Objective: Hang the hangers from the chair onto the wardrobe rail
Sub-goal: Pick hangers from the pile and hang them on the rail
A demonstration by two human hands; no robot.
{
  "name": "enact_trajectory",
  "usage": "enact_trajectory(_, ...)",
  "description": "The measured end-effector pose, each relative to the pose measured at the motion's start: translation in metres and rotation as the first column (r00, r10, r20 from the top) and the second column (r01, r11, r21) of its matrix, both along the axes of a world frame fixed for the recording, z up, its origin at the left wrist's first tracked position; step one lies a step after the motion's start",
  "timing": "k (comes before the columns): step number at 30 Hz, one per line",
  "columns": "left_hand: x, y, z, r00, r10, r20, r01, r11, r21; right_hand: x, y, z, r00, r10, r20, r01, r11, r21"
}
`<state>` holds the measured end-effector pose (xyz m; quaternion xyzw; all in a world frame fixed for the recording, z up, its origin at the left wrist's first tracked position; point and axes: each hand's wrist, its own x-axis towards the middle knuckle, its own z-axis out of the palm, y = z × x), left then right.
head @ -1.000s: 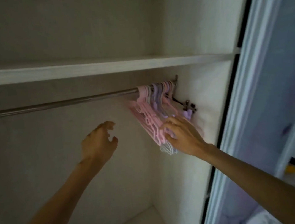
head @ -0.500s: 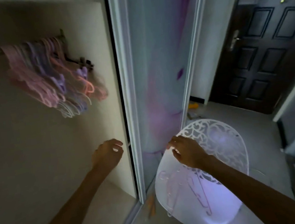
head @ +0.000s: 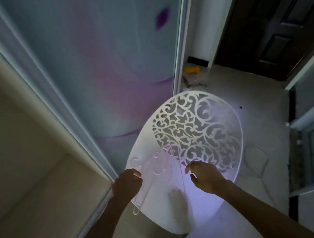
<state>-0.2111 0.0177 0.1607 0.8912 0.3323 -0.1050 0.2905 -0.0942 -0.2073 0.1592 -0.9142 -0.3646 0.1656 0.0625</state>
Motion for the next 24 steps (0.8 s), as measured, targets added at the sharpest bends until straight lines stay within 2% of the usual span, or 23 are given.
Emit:
enact_trajectory(4, 0.009, -0.002, -0.079, 0.987, 0.007, -0.158, -0.020, 0.997, -0.080, 0.017, -0.003, -0.072, 0.996, 0.001, -0.093, -0.009, 0.997, -0.079)
enact_trajectory(8, 0.024, 0.012, -0.152, 0.982, 0.055, -0.183, -0.064, 0.997, -0.045, 0.035, 0.016, -0.140, 0.995, -0.041, -0.086, 0.030, 0.992, -0.121)
enact_trajectory(10, 0.034, 0.020, -0.189, 0.979, 0.080, -0.190, -0.087, 0.996, -0.026, 0.040, 0.026, -0.179, 0.992, -0.076, -0.102, 0.056, 0.980, -0.190)
enact_trajectory(12, 0.045, 0.026, -0.228, 0.975, 0.085, -0.204, -0.093, 0.995, -0.028, 0.044, 0.035, -0.220, 0.963, -0.210, -0.166, 0.161, 0.950, -0.269)
enact_trajectory(15, 0.058, 0.026, -0.265, 0.976, 0.099, -0.195, -0.110, 0.993, -0.043, 0.047, 0.045, -0.261, 0.853, -0.445, -0.273, 0.357, 0.879, -0.317)
enact_trajectory(18, 0.069, 0.022, -0.285, 0.976, 0.157, -0.152, -0.166, 0.985, -0.046, 0.050, 0.052, -0.283, 0.824, -0.491, -0.282, 0.404, 0.859, -0.315)
enact_trajectory(20, 0.075, 0.022, -0.289, 0.973, 0.192, -0.128, -0.209, 0.969, -0.132, 0.051, 0.057, -0.286, 0.821, -0.478, -0.311, 0.392, 0.869, -0.301)
enact_trajectory(22, 0.079, 0.021, -0.292, 0.978, 0.141, -0.153, -0.172, 0.963, -0.210, 0.053, 0.058, -0.284, 0.783, -0.511, -0.355, 0.426, 0.856, -0.293)
enact_trajectory(24, 0.081, 0.021, -0.289, 0.982, 0.077, -0.175, -0.116, 0.968, -0.222, 0.058, 0.057, -0.283, 0.714, -0.565, -0.414, 0.478, 0.825, -0.300)
